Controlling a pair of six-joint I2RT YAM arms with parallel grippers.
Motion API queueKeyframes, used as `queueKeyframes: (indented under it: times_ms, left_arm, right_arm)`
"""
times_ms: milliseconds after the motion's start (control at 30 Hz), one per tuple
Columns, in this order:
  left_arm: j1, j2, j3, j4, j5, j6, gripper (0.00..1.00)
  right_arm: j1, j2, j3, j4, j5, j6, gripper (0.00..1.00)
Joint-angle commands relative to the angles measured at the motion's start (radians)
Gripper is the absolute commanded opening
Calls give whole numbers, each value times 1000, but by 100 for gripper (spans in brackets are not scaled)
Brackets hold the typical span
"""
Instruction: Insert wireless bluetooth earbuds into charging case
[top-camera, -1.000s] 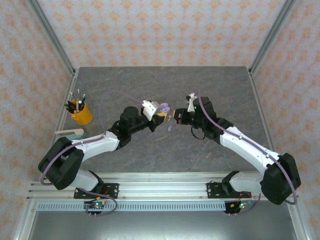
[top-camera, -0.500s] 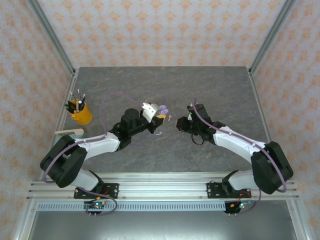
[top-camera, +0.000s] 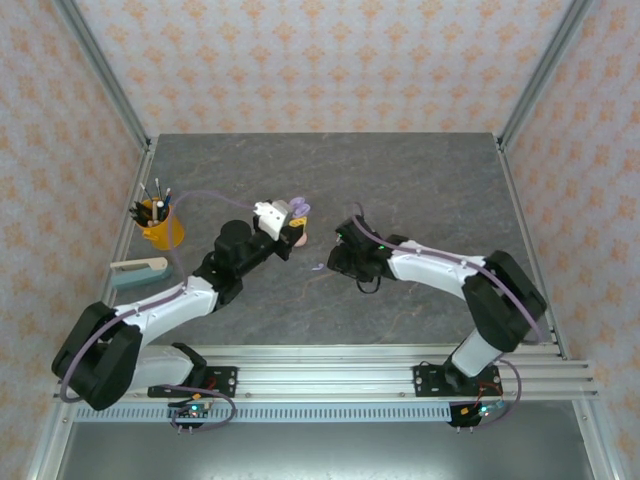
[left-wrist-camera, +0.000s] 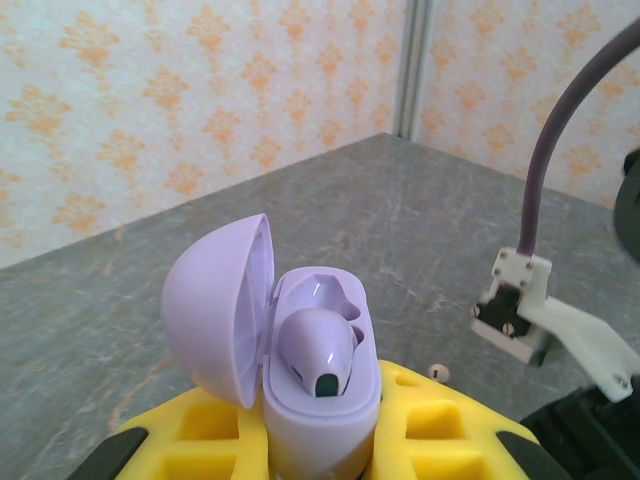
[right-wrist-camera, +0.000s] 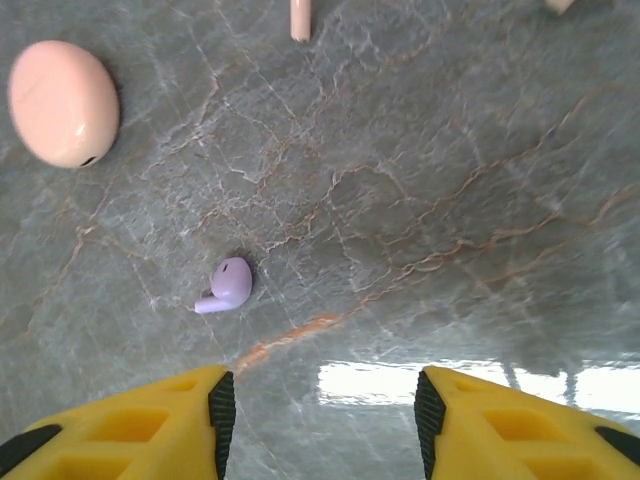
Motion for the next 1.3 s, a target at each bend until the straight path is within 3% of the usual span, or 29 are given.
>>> queueKeyframes:
  times_ms: [0, 367, 1033, 1267]
  left_arm:
    - [28, -57, -28, -13, -39, 12, 0]
    - [91, -138, -79, 1, -48, -19, 0]
    - [101, -136, -86, 37, -60, -42, 0]
    - [101, -144, -87, 25, -58, -45, 0]
  right_arm:
    - [48, 79, 111, -166, 125, 176, 52]
    - [129, 307, 417, -389, 238, 372, 49]
    - [131, 441, 490, -404, 229, 341, 40]
    - [132, 451, 487, -419, 219, 296, 30]
